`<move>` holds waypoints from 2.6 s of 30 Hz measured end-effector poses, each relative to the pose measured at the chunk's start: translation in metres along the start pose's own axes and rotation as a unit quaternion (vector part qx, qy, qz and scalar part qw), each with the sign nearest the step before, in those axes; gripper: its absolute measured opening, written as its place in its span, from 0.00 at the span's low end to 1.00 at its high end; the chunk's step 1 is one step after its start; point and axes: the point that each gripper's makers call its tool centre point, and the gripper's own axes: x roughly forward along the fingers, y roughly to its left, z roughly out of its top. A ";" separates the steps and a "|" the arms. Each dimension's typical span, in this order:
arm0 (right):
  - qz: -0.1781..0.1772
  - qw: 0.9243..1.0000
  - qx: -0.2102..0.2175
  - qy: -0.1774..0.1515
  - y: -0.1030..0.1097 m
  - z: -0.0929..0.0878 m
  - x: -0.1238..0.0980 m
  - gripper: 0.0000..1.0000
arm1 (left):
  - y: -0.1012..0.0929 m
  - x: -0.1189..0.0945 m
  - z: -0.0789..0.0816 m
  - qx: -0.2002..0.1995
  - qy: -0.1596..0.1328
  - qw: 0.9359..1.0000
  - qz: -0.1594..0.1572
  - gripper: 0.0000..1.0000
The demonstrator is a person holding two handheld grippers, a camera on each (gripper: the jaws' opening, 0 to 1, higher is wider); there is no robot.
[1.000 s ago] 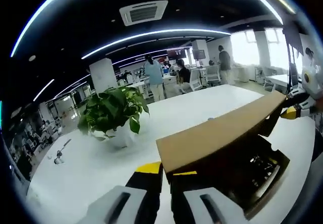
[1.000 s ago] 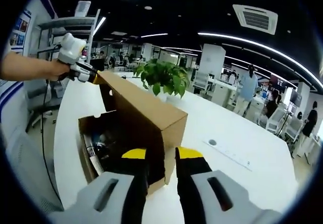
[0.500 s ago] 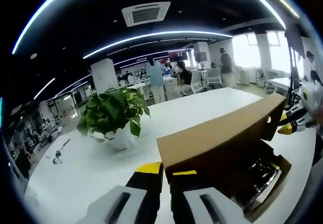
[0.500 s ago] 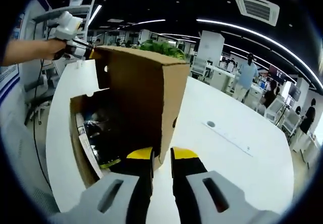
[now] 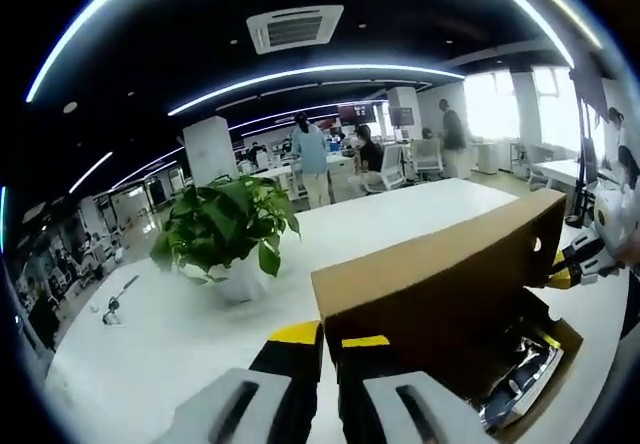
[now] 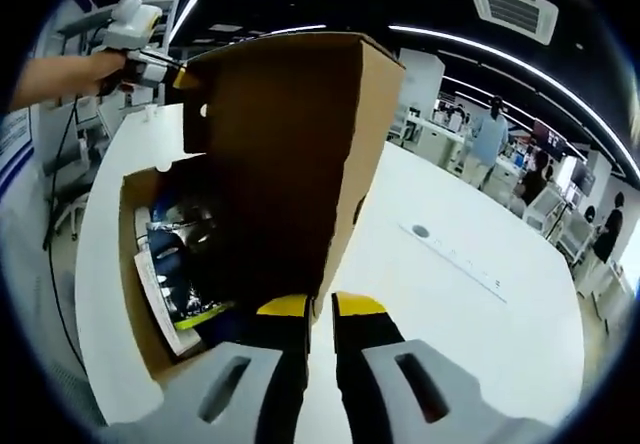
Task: Operate the shoe box by opening the lid, removing the specified soft item, and placing it in the target area until the item is outside and the box remains undamaged.
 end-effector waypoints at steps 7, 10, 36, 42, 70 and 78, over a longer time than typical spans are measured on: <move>-0.003 1.000 0.005 -0.001 -0.002 0.003 0.006 0.03 | 0.000 0.006 -0.003 -0.002 0.006 1.000 0.000 0.04; -0.002 1.000 0.011 -0.001 -0.005 0.002 0.005 0.02 | -0.003 0.005 -0.014 -0.005 0.022 1.000 -0.007 0.05; -0.004 1.000 0.017 0.002 -0.013 0.008 0.011 0.01 | -0.012 0.013 -0.085 -0.042 0.092 0.995 -0.004 0.05; -0.006 1.000 0.019 0.002 -0.017 0.010 0.014 0.01 | -0.009 0.018 -0.086 -0.048 0.095 0.994 0.000 0.05; -0.010 1.000 0.026 0.008 -0.029 0.011 0.029 0.02 | -0.013 0.042 -0.087 -0.046 0.105 0.993 -0.010 0.02; -0.010 0.999 0.036 0.011 -0.032 0.009 0.035 0.02 | -0.012 0.046 -0.088 -0.051 0.107 0.993 -0.012 0.02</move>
